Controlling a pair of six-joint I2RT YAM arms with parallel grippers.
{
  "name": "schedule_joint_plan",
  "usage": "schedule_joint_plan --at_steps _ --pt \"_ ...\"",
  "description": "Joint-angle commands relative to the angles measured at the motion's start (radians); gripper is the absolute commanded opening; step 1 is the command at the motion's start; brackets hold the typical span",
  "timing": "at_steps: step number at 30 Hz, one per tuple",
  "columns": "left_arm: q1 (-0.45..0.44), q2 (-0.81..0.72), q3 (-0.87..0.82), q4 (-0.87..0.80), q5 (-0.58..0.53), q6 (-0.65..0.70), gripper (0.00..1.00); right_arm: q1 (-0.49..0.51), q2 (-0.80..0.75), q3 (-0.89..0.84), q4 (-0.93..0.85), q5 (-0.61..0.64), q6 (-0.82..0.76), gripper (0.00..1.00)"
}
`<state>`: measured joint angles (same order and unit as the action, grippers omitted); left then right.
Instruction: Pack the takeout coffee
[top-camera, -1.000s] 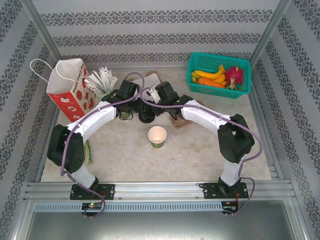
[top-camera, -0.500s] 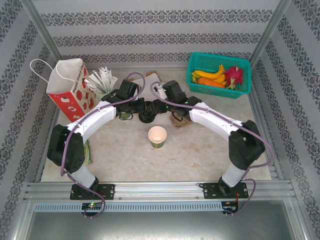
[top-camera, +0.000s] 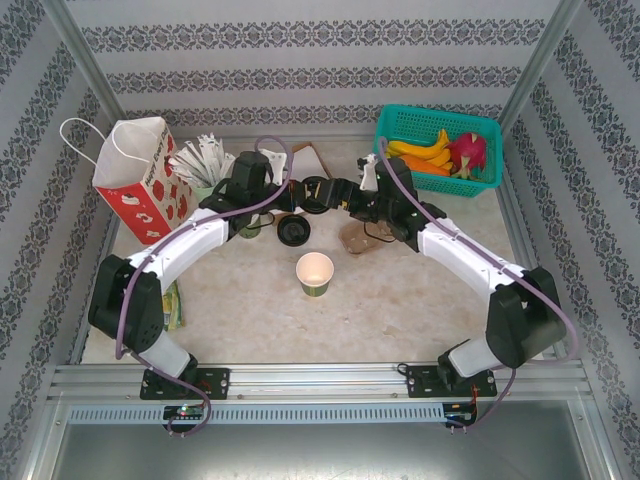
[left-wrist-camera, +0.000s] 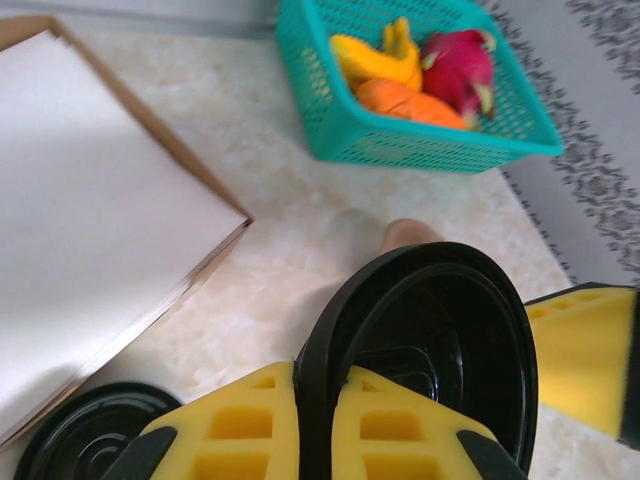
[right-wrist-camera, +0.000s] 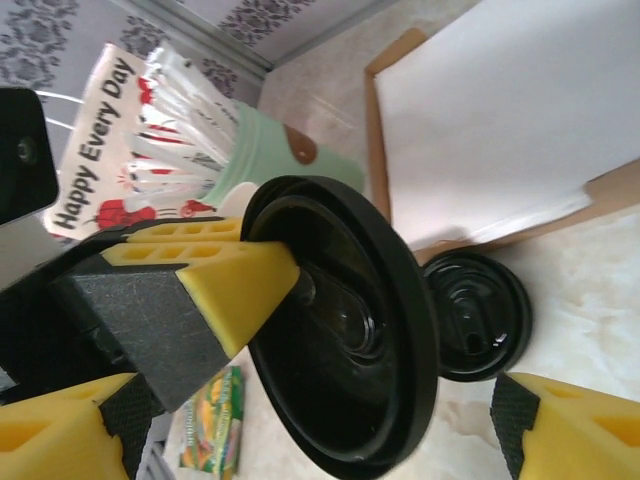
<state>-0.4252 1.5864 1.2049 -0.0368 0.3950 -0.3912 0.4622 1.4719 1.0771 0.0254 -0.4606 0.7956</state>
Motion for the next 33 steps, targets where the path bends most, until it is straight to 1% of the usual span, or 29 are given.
schedule_joint_plan --at_steps 1,5,8,11,13,17,22,28,30,32,33 --pt "0.003 -0.044 -0.013 0.160 0.077 0.024 0.00 0.003 -0.045 -0.042 0.123 -0.031 0.038 0.87" --pt "0.005 -0.049 0.006 0.153 0.111 0.037 0.00 0.001 -0.051 -0.077 0.255 -0.068 0.037 0.77" --pt "0.007 -0.063 0.011 0.158 0.121 0.037 0.00 -0.005 -0.048 -0.073 0.269 -0.069 0.029 0.72" --pt "0.011 -0.066 0.023 0.156 0.144 0.034 0.00 -0.009 -0.043 -0.085 0.336 -0.095 0.036 0.64" --pt "0.014 -0.065 0.033 0.152 0.161 0.027 0.00 -0.008 -0.038 -0.087 0.380 -0.124 0.032 0.57" --pt "0.019 -0.061 0.032 0.181 0.183 -0.017 0.00 -0.008 -0.028 -0.085 0.388 -0.142 0.008 0.43" --pt "0.019 -0.066 0.019 0.202 0.200 -0.034 0.00 -0.008 -0.023 -0.087 0.413 -0.137 -0.001 0.36" --pt "0.018 -0.073 0.007 0.204 0.221 -0.035 0.00 -0.005 -0.018 -0.081 0.404 -0.133 -0.033 0.21" --pt "0.019 -0.076 0.010 0.200 0.231 -0.028 0.00 -0.007 -0.023 -0.078 0.390 -0.126 -0.058 0.18" --pt "0.018 -0.079 0.010 0.192 0.235 -0.026 0.04 -0.007 -0.031 -0.065 0.362 -0.114 -0.111 0.15" --pt "0.020 -0.081 0.008 0.186 0.234 -0.026 0.08 -0.007 -0.035 -0.060 0.350 -0.108 -0.139 0.14"
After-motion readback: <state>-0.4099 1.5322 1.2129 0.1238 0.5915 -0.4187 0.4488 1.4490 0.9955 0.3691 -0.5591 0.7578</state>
